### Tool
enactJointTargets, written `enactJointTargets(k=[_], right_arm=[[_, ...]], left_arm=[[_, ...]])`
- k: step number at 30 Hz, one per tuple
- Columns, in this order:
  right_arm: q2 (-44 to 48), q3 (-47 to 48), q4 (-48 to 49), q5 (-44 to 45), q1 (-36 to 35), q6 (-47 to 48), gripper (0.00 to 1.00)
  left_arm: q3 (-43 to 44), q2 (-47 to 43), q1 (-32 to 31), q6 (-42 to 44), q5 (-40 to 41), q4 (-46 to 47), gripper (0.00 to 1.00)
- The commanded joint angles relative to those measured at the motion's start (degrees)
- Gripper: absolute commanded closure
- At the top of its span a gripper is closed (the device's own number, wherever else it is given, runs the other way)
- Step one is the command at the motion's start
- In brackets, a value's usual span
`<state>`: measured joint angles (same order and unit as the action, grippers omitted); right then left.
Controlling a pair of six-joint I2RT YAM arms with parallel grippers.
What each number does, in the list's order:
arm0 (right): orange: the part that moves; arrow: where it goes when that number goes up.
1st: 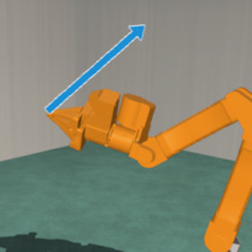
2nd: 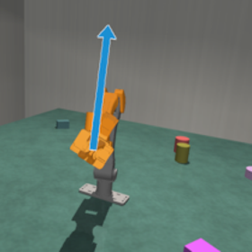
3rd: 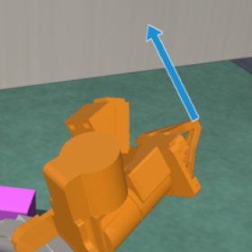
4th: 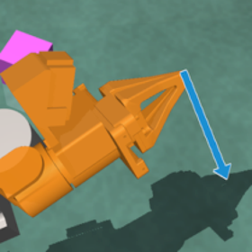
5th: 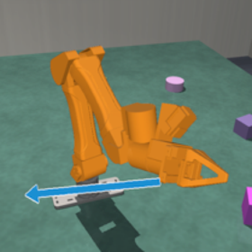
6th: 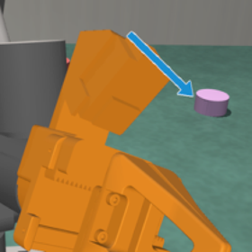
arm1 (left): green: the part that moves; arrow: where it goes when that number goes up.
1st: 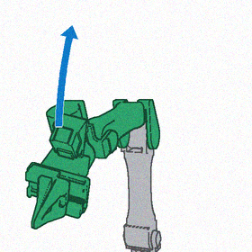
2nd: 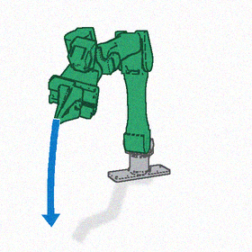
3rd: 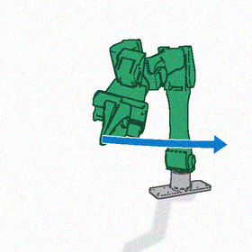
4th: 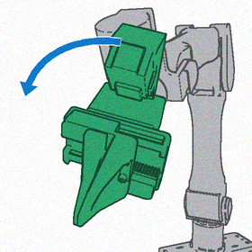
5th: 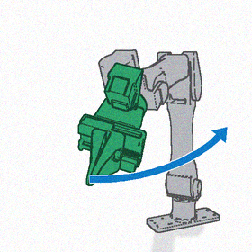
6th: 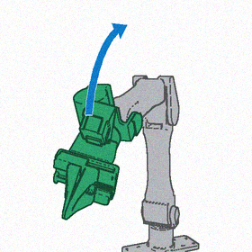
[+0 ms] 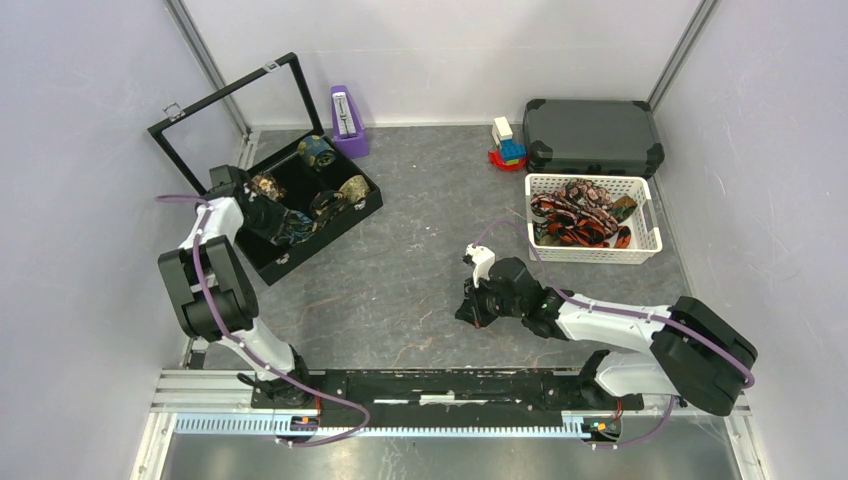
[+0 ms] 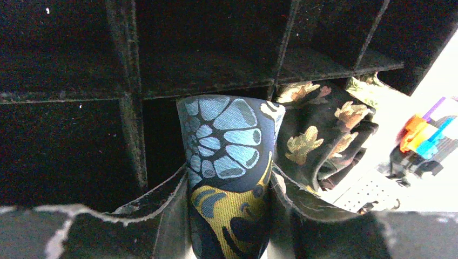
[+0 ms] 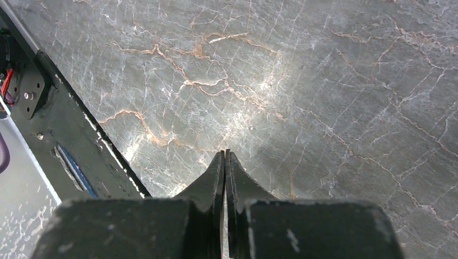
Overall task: Roll the ties
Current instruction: Place the tie in the storage box.
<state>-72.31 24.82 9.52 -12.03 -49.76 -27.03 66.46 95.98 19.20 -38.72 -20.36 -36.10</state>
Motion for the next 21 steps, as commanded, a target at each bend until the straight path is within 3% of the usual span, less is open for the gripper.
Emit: enactJointTargets(k=[1, 7, 11, 16, 18, 21], right_arm=[[-0.65, -0.03, 2.99, -0.98, 0.27, -0.48, 0.97], [-1.91, 0.16, 4.98, -2.68, 0.23, -1.28, 0.97], [-1.38, 0.19, 4.91, -2.66, 0.28, -1.41, 0.97], [0.01, -0.29, 3.85, -1.61, 0.22, -1.04, 0.97], [0.23, -0.44, 3.84, -1.64, 0.26, -1.03, 0.97], [0.28, -0.60, 4.05, -1.71, 0.28, -1.24, 0.97]], left_arm=[[-2.06, 0.14, 0.85, -5.56, -4.42, -6.56, 0.98], [-7.74, -0.38, 2.59, -13.00, -7.21, -1.46, 0.98], [-7.67, 3.08, 2.68, -13.20, -9.69, 0.35, 0.98], [-6.76, 3.28, 2.85, -10.28, -9.03, -0.89, 0.84], [-6.21, 2.60, 2.86, -9.00, -8.04, -1.96, 0.74], [-4.94, 1.73, 2.86, -7.12, -6.43, -4.40, 0.51]])
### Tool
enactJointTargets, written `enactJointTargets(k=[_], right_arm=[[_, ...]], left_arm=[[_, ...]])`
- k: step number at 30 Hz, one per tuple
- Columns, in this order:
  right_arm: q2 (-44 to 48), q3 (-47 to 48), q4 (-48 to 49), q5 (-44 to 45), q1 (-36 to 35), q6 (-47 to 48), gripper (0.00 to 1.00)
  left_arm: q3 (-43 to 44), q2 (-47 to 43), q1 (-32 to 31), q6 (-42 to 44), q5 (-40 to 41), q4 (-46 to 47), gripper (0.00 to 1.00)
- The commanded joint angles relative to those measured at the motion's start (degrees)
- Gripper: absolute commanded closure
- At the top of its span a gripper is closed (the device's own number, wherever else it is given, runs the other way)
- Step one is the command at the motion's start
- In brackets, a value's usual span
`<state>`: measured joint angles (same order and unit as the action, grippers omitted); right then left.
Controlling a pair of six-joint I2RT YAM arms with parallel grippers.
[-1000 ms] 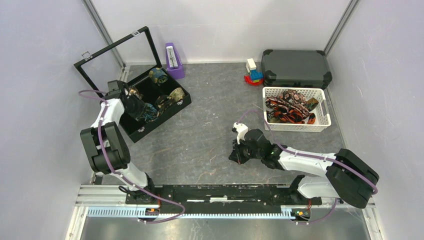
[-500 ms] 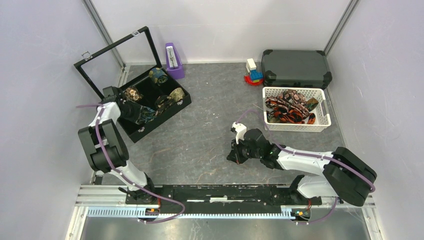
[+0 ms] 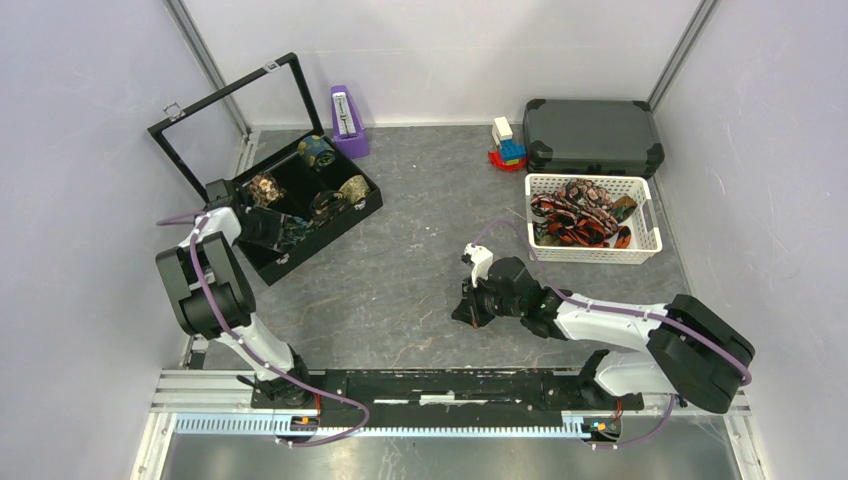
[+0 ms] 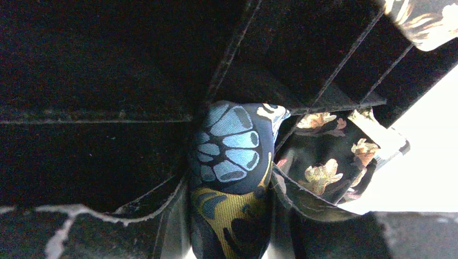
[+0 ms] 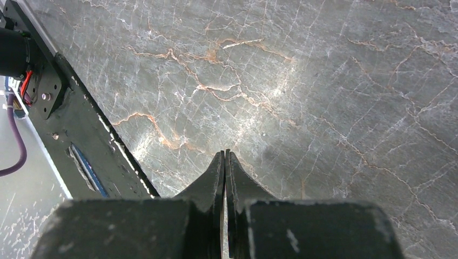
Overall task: Roll the ties
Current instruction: Place the tie in the storage box, then reset both arms
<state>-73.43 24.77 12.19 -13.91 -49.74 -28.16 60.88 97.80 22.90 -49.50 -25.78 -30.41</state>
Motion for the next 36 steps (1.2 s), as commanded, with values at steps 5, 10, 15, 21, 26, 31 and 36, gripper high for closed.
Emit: enactJointTargets(k=[5, 10, 15, 21, 26, 31, 36], right_arm=[[1.70, -0.56, 1.84, -0.23, 0.27, -0.33, 0.97], [2.14, -0.86, 2.05, -0.15, 0.27, -0.48, 0.97], [2.59, -1.13, 1.90, -0.13, 0.21, -0.28, 0.97], [2.84, -1.18, 1.61, 0.01, 0.23, 0.04, 0.97], [4.08, -0.23, -0.06, 1.78, 0.34, 1.37, 0.97], [7.75, 1.56, -1.14, 2.31, 0.37, 4.14, 0.87], [11.60, 4.76, -2.90, 3.73, 0.34, 6.99, 0.62]], left_arm=[[2.48, -0.96, -0.84, 6.04, 1.51, -13.40, 0.08], [2.61, -2.61, -0.83, 5.97, 3.45, -14.12, 0.00], [5.53, -4.95, -0.86, 6.99, 9.55, -18.16, 0.00], [9.66, -7.93, -0.84, 8.55, 16.10, -22.79, 0.00], [10.31, -14.08, -0.93, 8.97, 21.30, -23.73, 0.00], [9.78, -25.59, -1.31, 11.98, 25.42, -23.27, 0.00], [10.04, -35.79, -1.64, 16.17, 29.08, -24.30, 0.00]])
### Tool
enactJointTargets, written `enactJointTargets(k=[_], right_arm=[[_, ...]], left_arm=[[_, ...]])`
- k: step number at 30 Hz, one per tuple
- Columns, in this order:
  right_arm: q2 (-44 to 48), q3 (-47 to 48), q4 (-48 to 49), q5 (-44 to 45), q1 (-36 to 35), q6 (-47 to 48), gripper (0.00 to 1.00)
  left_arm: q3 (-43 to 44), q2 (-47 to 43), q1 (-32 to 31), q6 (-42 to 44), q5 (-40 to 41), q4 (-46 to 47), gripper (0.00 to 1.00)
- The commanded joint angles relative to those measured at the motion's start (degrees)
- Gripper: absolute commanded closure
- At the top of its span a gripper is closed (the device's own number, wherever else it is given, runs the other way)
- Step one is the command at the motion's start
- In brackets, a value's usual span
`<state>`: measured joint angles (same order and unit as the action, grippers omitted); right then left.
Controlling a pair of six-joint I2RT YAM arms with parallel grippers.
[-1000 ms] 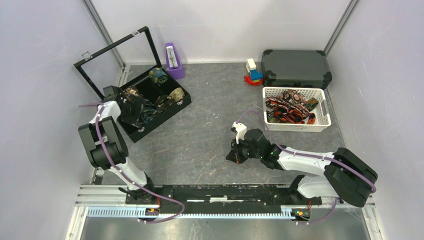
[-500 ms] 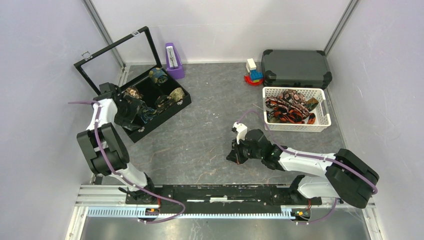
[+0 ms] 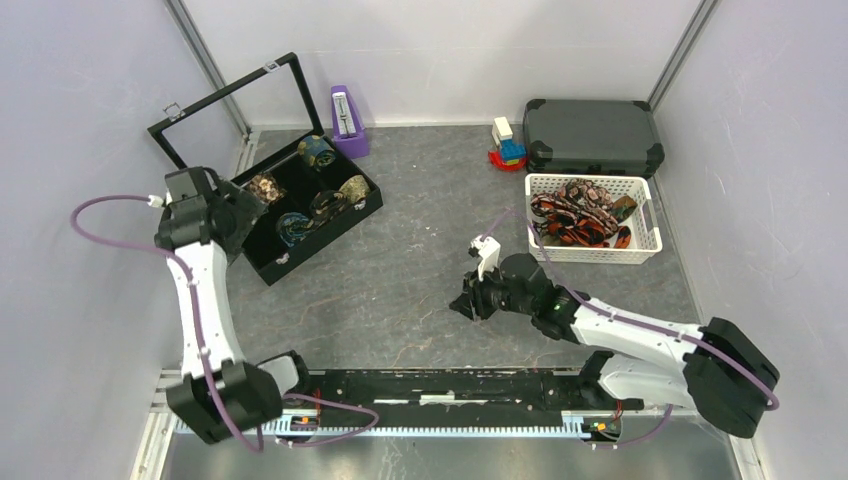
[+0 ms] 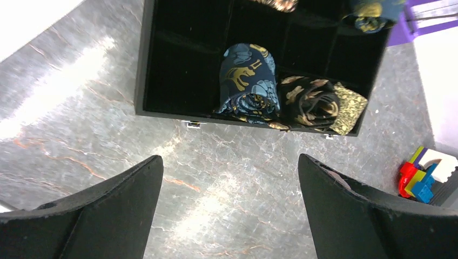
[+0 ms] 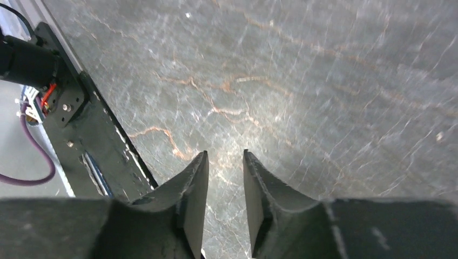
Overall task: Roll the ties
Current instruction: Reset both arms
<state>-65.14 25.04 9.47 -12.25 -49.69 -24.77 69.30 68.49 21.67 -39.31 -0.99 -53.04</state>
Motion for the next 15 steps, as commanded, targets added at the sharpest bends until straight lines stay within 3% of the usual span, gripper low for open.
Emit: enactJointTargets(k=[1, 5, 12, 15], right_arm=[[3.79, 5.19, -0.37, 2.18, 0.25, 4.25, 0.59], [5.49, 7.83, -1.03, 2.20, 0.28, 6.03, 0.47], [8.85, 9.87, -0.06, 4.94, 0.29, 8.71, 0.08], [10.80, 10.60, -0.24, 7.38, 0.30, 10.15, 0.02]], left_arm=[[1.59, -8.44, -0.51, 6.62, 4.72, -1.93, 0.00], [-0.65, -15.56, -1.08, 9.42, 4.77, -2.60, 0.00], [-6.46, -26.08, -3.97, 10.38, 1.43, -3.04, 0.00], [-9.19, -29.08, -6.21, 11.26, -1.29, -3.28, 0.00]])
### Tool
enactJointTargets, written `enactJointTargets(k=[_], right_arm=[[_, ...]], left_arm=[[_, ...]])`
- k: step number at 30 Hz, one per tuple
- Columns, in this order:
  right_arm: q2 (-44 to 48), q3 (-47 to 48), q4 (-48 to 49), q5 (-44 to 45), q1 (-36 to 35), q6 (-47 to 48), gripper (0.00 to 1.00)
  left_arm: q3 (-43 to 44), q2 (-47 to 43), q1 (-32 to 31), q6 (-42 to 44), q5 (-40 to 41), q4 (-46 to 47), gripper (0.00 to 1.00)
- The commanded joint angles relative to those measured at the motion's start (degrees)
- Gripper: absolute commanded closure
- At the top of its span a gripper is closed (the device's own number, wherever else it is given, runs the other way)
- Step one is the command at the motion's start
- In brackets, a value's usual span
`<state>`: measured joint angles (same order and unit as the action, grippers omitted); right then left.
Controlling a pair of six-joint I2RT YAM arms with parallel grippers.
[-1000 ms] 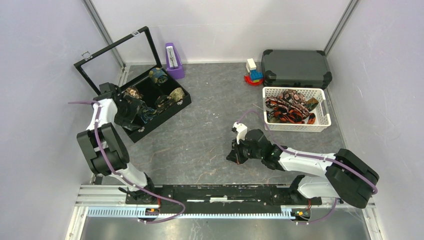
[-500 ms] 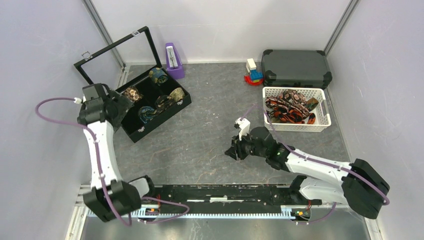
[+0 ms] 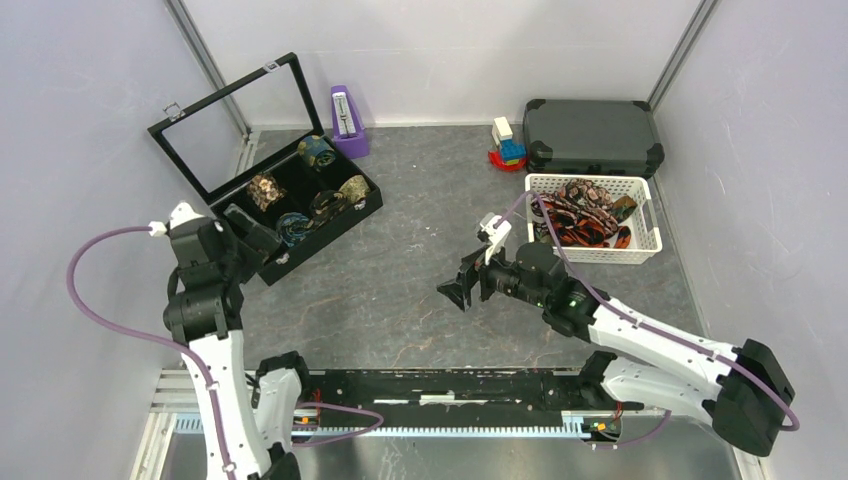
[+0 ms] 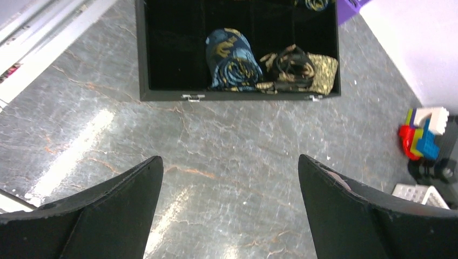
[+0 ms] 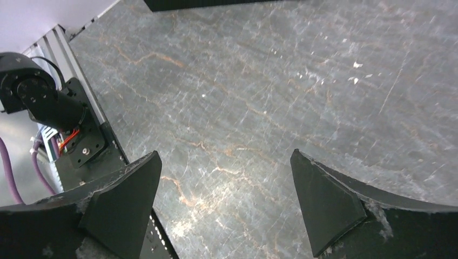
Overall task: Roll the ties
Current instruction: Reset both arms
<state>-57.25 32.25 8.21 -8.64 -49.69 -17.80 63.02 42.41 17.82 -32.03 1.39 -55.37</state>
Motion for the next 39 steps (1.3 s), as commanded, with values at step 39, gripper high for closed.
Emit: enactJointTargets(k=[39], right_arm=[[35.95, -4.08, -26.41, 43.53, 0.29, 4.54, 0.02]], left_arm=[[-21.09, -23.94, -13.24, 2.42, -1.98, 11.63, 0.00]])
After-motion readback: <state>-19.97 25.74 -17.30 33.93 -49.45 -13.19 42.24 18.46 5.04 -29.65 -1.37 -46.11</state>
